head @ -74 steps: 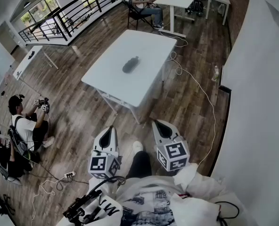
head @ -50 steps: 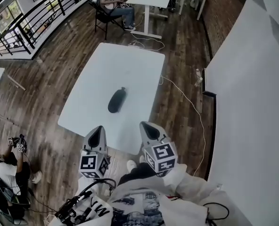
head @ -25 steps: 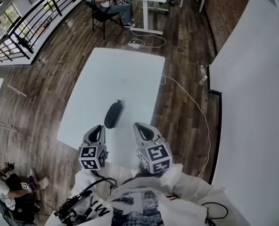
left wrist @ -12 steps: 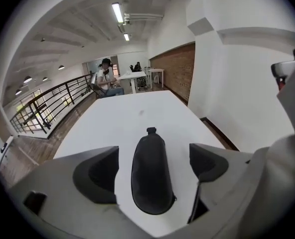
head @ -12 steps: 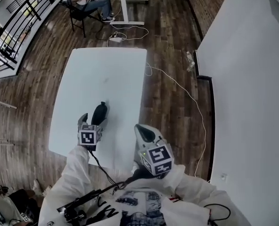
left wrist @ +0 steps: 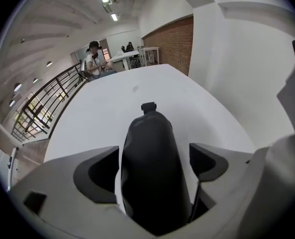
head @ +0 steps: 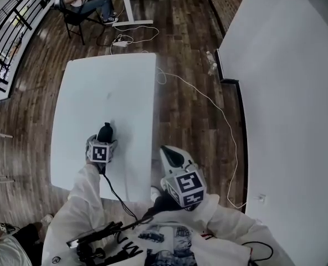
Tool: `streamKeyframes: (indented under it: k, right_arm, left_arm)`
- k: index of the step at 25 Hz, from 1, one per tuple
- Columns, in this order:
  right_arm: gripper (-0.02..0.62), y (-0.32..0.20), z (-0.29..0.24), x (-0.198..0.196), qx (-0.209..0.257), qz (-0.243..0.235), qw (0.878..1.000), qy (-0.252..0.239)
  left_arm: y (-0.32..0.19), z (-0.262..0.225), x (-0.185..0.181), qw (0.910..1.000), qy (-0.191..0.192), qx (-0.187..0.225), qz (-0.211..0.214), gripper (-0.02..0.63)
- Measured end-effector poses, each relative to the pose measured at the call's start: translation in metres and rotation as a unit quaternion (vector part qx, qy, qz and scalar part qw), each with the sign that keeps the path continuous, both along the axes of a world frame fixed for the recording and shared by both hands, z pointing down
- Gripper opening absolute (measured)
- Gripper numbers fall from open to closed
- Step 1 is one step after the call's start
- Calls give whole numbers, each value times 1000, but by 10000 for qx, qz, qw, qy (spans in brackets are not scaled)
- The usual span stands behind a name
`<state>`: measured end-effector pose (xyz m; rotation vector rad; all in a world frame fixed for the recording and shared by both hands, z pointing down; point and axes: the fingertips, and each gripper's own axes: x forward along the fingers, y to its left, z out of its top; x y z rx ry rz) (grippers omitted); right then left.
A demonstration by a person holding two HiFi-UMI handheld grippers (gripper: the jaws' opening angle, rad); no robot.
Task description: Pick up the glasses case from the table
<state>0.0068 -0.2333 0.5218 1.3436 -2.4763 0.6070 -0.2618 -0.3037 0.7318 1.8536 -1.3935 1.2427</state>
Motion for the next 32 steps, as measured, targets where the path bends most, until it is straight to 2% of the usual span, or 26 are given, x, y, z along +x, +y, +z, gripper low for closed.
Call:
streamKeyframes:
  k: [3,5,10,14,17,20,24,29,32]
  right_arm:
    - [-2,-4,-1,3,-20,-2,10000,-19]
    - [-2,-6,-3,2,-4,-23,10000,-27]
    - [-2,-2,-7,-1,34,-115,9999,-26]
    - [-2,-1,-8,-3,53,-193,9997,-112]
    - [-2,-3,-13,-13,77,-307,9993,-207]
    - [-2,-3,-17,-26,141,-478,9983,-309]
    - [-2,-2,-27,-51,306,-728,9961,-405]
    - [-2,5,-50,-85,533,-1015,9923,-479]
    - [-3,11,-62,-101,615,-1155,9902,-498]
  left_arm:
    - [0,4,0,9999,-41,-129,-59,460]
    - [-1,3,-9,9996,-181,-166,-149,399]
    - [10,-1,-13,9990,-62,-323,-310,380]
    - [16,-16,-10,9993,-13,-100,-360,374]
    - [22,-46,-18,9983,-47,162,-562,373]
    - [29,-104,-4,9944,307,741,-685,370]
    - [49,-202,19,9772,790,1802,-799,370]
    - [96,-284,-5,9435,982,2892,-1283,370]
    - [125,-311,-15,9259,1034,3310,-1500,370]
